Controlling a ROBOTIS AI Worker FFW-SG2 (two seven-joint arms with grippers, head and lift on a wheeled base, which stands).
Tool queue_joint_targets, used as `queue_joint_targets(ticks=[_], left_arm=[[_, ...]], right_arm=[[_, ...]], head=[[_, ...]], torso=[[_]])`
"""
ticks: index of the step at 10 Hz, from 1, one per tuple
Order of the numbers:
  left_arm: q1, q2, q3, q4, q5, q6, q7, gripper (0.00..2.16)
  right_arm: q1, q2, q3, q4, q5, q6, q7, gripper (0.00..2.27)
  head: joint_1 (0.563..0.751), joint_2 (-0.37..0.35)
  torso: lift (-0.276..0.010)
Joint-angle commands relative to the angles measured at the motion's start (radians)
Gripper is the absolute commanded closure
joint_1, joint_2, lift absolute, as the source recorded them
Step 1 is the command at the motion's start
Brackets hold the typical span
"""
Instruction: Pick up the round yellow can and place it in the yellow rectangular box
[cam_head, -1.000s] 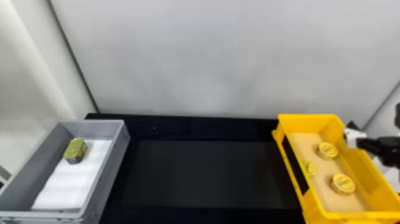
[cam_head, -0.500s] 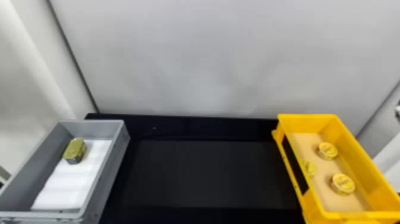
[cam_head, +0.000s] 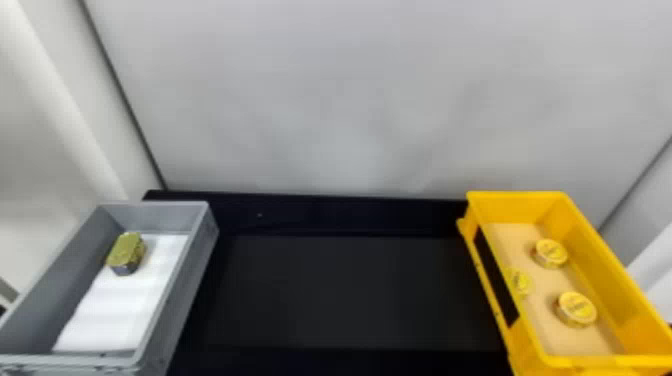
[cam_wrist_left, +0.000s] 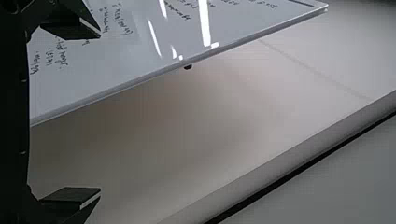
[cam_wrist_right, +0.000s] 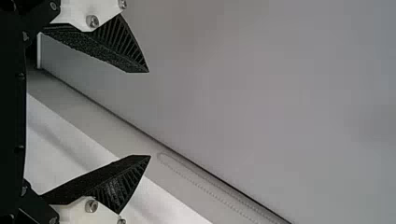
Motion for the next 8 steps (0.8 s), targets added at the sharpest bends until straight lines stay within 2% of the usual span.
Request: queue_joint_targets(ticks=[1,2,4,8], left_arm=[[0.0,-0.003,0.003,-0.002,0.0,0.001,0.0,0.09],[0.0,-0.003,0.003,-0.003,0.0,0.001,0.0,0.09],[0.0,-0.003,0.008,-0.005,0.0,0.001,0.0,0.09],[0.0,-0.003,0.003,-0.008,0.0,0.003,0.003,0.09]], right_arm=[[-0.053,-0.012,-0.051,0.074,-0.012,-0.128,0.046,0.17],[-0.071,-0.017,-0.051,0.076,-0.012,-0.157,0.029,0.17],[-0.134,-0.022,-0.053,0.091,-0.017,-0.218,0.049,0.17],[-0.231,-0.054,-0.012,0.094,-0.027,-0.241,0.035,0.17]], head=[[0.694,0.014],[0.694,0.014],[0.694,0.014],[0.694,0.014]], torso=[[-0.056],[-0.056],[-0.056],[-0.056]])
